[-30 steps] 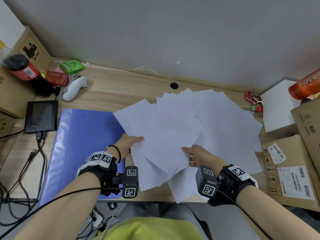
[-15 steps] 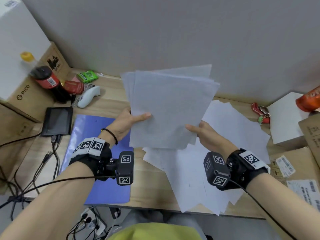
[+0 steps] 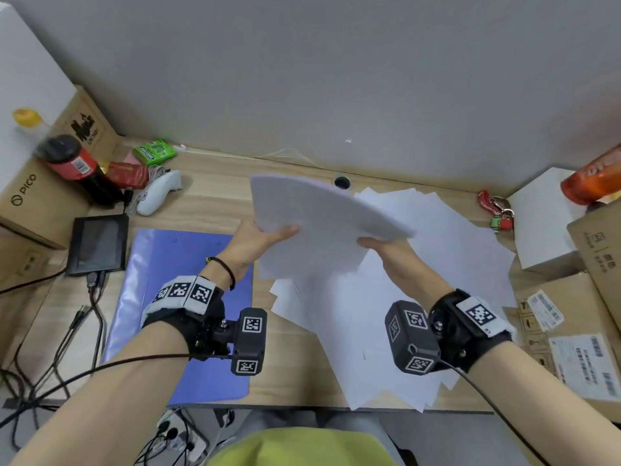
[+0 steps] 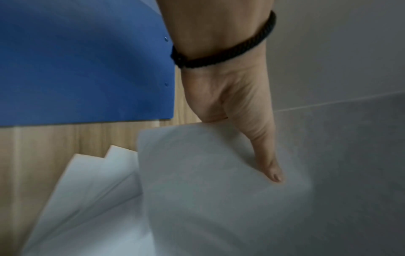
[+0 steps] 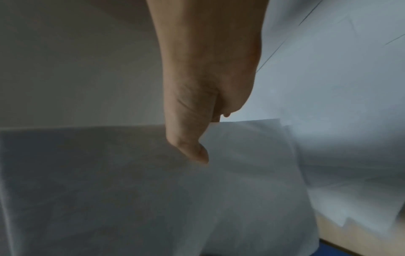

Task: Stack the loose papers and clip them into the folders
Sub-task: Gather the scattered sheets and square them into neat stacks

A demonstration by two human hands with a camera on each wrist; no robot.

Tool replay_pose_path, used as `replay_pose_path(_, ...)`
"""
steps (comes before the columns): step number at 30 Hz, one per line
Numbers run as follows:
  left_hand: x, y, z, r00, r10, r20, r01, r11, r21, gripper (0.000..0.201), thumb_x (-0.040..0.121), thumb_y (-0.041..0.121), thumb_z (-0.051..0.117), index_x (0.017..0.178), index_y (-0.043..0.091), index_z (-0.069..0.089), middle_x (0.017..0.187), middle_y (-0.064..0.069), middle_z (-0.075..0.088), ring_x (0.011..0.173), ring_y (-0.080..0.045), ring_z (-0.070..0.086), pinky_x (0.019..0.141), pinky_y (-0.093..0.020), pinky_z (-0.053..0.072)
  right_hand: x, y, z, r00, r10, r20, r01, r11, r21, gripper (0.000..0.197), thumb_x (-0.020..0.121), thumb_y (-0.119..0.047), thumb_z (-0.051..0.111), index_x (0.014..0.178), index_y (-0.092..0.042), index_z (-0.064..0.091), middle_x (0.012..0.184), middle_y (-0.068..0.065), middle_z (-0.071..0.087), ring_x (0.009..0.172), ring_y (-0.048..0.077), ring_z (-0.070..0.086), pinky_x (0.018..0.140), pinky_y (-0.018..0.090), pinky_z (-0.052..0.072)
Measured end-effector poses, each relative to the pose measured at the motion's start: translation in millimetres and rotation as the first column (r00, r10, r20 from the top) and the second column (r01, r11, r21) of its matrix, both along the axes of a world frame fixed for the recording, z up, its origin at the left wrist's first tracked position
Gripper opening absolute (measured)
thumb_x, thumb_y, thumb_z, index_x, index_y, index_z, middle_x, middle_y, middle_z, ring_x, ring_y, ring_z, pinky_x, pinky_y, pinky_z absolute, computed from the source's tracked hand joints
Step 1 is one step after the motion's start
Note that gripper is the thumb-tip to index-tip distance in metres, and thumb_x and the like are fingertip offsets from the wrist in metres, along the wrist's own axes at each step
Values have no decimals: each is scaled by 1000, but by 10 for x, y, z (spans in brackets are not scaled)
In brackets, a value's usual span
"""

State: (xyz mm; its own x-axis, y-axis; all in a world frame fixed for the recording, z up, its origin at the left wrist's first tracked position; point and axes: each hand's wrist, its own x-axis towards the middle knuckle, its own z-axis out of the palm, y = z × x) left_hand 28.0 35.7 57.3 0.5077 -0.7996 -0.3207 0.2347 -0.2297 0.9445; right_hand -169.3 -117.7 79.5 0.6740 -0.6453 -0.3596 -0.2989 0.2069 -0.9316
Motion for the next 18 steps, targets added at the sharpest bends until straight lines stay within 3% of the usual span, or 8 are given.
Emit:
replay_pose_path(2, 42, -77, 79, 999, 32, -9, -32, 996, -83, 52, 63, 35, 83, 111, 21, 68, 115, 1, 71, 108, -17, 66, 97, -36, 50, 10, -68, 122, 997, -30, 74, 29, 999, 14, 33, 87, 1, 59, 112, -20, 61, 112, -5, 69, 104, 10, 65, 80, 17, 51)
replay_pose_path(4, 60, -112, 99, 996, 66, -52, -72, 989, -130, 52, 64, 35, 81, 112, 21, 67, 117, 0, 70, 111, -17, 65, 97, -33, 50, -31, -107, 132, 994, -40, 99, 36, 999, 40, 34, 88, -2, 60, 119, -16, 59, 119, 1, 67, 106, 14, 65, 85, 23, 53)
replay_pose_path(6, 30, -102, -3, 993, 44, -106, -53, 995, -84, 55, 66, 38, 80, 117, 22, 65, 119, 2, 69, 113, -16, 64, 98, -35, 48, -102, -70, -23, 999, -36, 9, 35, 998, 59, 30, 90, -8, 59, 117, -19, 60, 119, 0, 67, 109, 20, 63, 92, 32, 52)
replay_pose_path(8, -48, -65, -171, 990, -52, -128, 57, 998, 31, 59, 69, 42, 80, 121, 21, 63, 120, 3, 69, 113, -15, 64, 102, -40, 46, -161, 36, -252, 990, 17, -137, -4, 995, 97, 24, 93, -13, 55, 116, -21, 59, 118, 0, 67, 112, 24, 61, 93, 36, 50)
replay_pose_path(11, -125, -99, -369, 986, -120, -114, 136, 980, 148, 46, 86, 33, 69, 128, 18, 57, 125, 1, 66, 110, -15, 65, 101, -39, 48, -252, 115, -450, 944, -64, -323, 93, 993, 73, 19, 97, -13, 48, 114, -17, 52, 121, 1, 62, 98, 17, 61, 78, 27, 49)
replay_pose_path(14, -40, -186, -406, 991, 39, -130, -8, 972, 236, 34, 94, 23, 59, 127, 19, 53, 128, -3, 59, 106, -18, 64, 98, -35, 50, -469, -79, -556, 855, -297, -426, 323, 946, -14, 26, 94, -6, 47, 120, -5, 47, 109, 5, 58, 84, 17, 54, 63, 22, 45)
replay_pose_path(16, -13, -191, -455, 983, 98, -157, -47, 953, 300, 30, 95, 19, 55, 124, 19, 51, 124, -5, 59, 106, -23, 63, 98, -36, 49, -667, -246, -632, 799, -387, -460, 405, 912, -63, 31, 91, 0, 47, 122, -7, 50, 89, 8, 61, 70, 19, 54, 44, 15, 44)
replay_pose_path(18, -28, -190, -551, 972, 115, -207, -31, 929, 370, 26, 97, 18, 52, 122, 16, 51, 116, -6, 58, 102, -25, 61, 91, -34, 50, -881, -348, -666, 740, -429, -519, 460, 885, -76, 24, 92, 5, 44, 109, -12, 46, 73, 1, 50, 56, 12, 52, 37, 10, 39)
